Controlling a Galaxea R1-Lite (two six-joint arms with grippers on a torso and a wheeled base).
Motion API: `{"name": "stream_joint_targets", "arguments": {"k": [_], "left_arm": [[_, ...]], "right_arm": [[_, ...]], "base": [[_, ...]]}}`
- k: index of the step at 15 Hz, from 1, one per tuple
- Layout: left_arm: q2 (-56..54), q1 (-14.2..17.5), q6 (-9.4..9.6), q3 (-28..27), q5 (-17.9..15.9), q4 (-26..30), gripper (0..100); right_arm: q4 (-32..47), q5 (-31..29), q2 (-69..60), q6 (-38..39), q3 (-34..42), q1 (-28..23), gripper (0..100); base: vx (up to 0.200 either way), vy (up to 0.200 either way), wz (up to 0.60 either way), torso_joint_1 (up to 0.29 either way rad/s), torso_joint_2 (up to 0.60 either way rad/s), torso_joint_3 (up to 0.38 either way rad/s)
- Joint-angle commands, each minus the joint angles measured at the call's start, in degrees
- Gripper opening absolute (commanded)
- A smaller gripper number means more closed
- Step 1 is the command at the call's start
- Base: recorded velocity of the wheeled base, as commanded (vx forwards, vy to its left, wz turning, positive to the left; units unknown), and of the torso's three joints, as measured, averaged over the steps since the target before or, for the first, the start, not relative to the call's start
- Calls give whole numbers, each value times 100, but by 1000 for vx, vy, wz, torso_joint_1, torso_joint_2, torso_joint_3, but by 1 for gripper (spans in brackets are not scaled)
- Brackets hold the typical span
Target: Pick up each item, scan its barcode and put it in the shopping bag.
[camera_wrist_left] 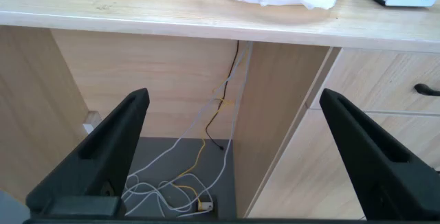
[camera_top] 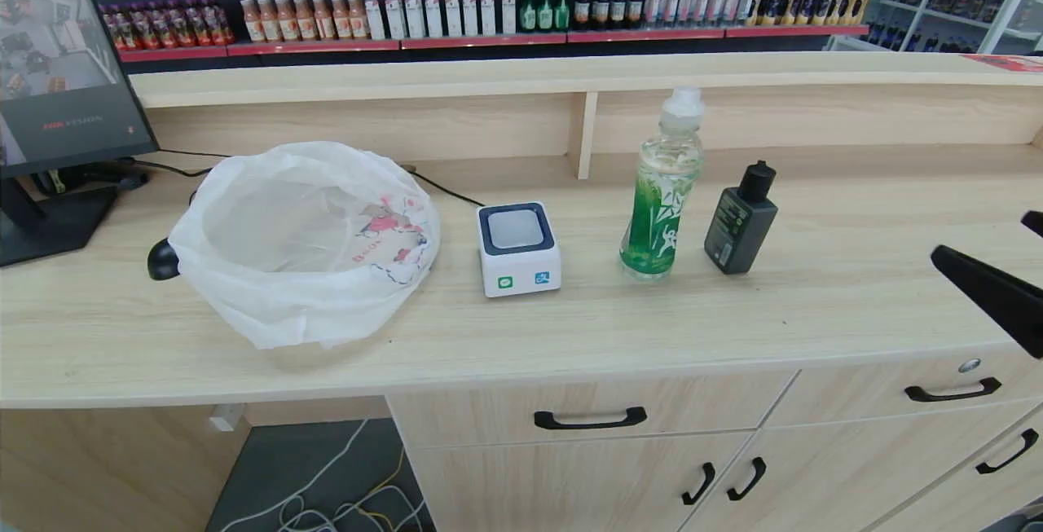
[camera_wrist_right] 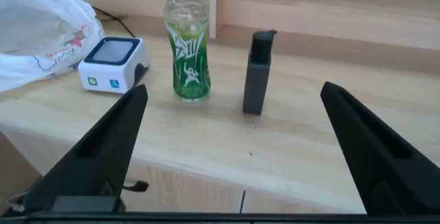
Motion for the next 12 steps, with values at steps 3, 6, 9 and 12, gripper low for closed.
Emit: {"name": "stream_joint_targets", "arguments": {"k": [3, 6, 9, 12], "left_arm": [[-2, 1, -2, 0, 3, 0, 100], [-2, 1, -2, 0, 3, 0, 100], [-2, 1, -2, 0, 3, 0, 100], [-2, 1, -2, 0, 3, 0, 100]], "right_arm": [[-2932, -100, 2353, 82, 40, 608, 100], [-3565, -662, 2625, 143, 66, 802, 100], [-3679, -706, 2608, 187, 207, 828, 100], [-3626, -855, 2625, 187, 470, 969, 100]], "base": [[0, 0, 0, 0, 0, 0], [0, 0, 0, 0, 0, 0], [0, 0, 0, 0, 0, 0], [0, 0, 0, 0, 0, 0]]}}
